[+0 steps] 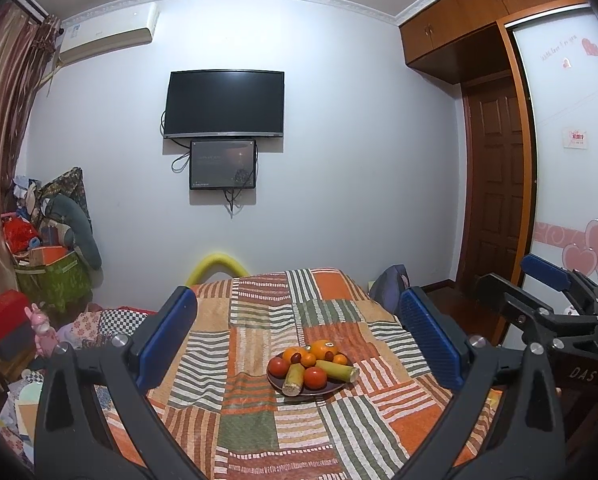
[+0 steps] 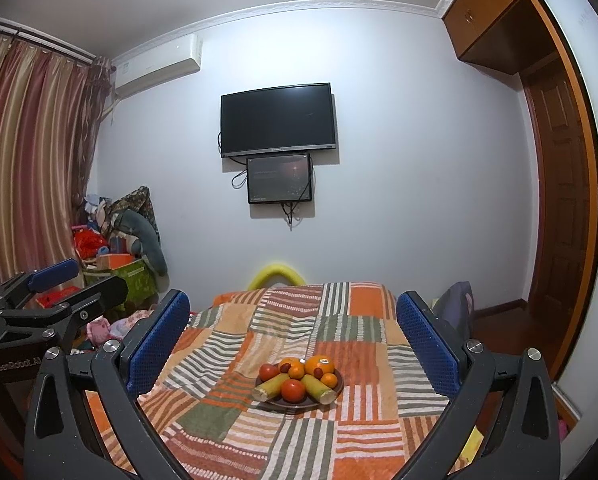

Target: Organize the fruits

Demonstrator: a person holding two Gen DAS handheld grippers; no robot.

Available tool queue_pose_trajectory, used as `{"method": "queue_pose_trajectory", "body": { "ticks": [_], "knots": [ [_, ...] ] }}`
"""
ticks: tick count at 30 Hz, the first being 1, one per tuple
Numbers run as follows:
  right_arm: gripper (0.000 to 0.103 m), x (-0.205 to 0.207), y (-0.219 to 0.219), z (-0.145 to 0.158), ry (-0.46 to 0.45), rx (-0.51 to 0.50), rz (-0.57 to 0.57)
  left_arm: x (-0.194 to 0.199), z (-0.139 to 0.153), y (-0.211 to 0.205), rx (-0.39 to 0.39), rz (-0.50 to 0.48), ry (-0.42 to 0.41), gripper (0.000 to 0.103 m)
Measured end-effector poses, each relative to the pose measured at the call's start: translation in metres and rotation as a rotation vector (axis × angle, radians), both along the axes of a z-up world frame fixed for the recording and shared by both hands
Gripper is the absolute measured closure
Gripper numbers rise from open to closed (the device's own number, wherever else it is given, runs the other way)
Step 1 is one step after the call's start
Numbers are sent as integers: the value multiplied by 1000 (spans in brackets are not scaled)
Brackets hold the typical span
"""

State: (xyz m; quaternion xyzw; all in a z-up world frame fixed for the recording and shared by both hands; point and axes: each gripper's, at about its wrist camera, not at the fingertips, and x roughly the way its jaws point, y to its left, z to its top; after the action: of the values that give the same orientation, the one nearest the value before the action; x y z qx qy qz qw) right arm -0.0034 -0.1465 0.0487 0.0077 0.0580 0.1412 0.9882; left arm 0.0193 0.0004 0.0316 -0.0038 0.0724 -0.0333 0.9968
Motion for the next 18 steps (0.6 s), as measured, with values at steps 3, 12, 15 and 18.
{"method": "queue_pose_trajectory", "body": {
  "ticks": [3, 12, 15, 18],
  "knots": [
    [0, 0, -1, 0, 0, 1, -2, 1, -1, 1, -5, -10, 8, 0],
    [0, 1, -1, 0, 8, 4, -1, 2, 0, 2, -6, -17, 12, 0],
    [0, 2, -2, 0, 11, 10, 0, 1, 0, 1, -9, -24, 13, 0],
    [0, 2, -2, -1, 12, 10, -1, 0, 0, 0, -9, -24, 10, 0]
  ]
}}
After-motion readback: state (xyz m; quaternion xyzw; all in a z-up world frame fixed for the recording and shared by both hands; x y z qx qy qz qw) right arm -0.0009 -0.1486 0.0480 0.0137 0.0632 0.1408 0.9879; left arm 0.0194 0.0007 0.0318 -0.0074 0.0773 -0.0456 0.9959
